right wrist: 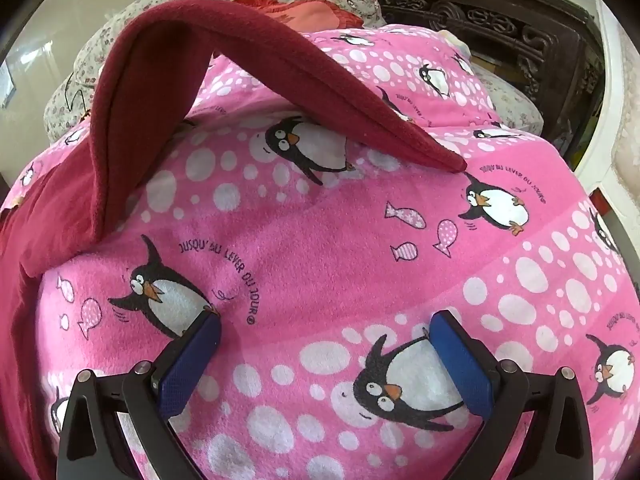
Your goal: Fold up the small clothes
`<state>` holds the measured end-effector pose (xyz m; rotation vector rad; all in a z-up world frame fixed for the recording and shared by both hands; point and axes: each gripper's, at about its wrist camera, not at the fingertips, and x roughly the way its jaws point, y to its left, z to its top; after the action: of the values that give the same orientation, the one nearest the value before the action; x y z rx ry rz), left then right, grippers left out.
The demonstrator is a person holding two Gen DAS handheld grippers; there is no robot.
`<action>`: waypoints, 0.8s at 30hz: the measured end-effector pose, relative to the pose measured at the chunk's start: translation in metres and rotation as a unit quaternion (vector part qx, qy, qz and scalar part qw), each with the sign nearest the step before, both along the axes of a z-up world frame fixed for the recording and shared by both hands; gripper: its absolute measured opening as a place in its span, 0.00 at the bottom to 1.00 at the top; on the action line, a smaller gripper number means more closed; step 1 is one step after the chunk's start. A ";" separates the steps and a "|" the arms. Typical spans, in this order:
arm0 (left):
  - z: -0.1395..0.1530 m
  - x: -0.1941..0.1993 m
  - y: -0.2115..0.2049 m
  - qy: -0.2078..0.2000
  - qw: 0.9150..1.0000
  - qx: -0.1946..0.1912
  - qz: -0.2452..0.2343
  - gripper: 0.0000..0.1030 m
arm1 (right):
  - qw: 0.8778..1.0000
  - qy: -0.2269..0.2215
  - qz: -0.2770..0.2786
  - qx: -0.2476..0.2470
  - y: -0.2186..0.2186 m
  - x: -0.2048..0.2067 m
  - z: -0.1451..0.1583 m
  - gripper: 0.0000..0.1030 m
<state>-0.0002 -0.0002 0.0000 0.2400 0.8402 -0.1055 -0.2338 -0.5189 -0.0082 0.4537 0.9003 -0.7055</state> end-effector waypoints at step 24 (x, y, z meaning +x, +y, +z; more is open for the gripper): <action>0.090 -0.063 0.014 -0.042 0.996 -0.029 -0.071 1.00 | 0.993 -0.075 0.089 -0.029 0.088 -0.038 0.082 0.95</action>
<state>-0.0629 0.0134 0.0896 0.2484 0.7355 -0.2511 -0.2716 -0.4307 0.0738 0.3649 0.7651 -0.5257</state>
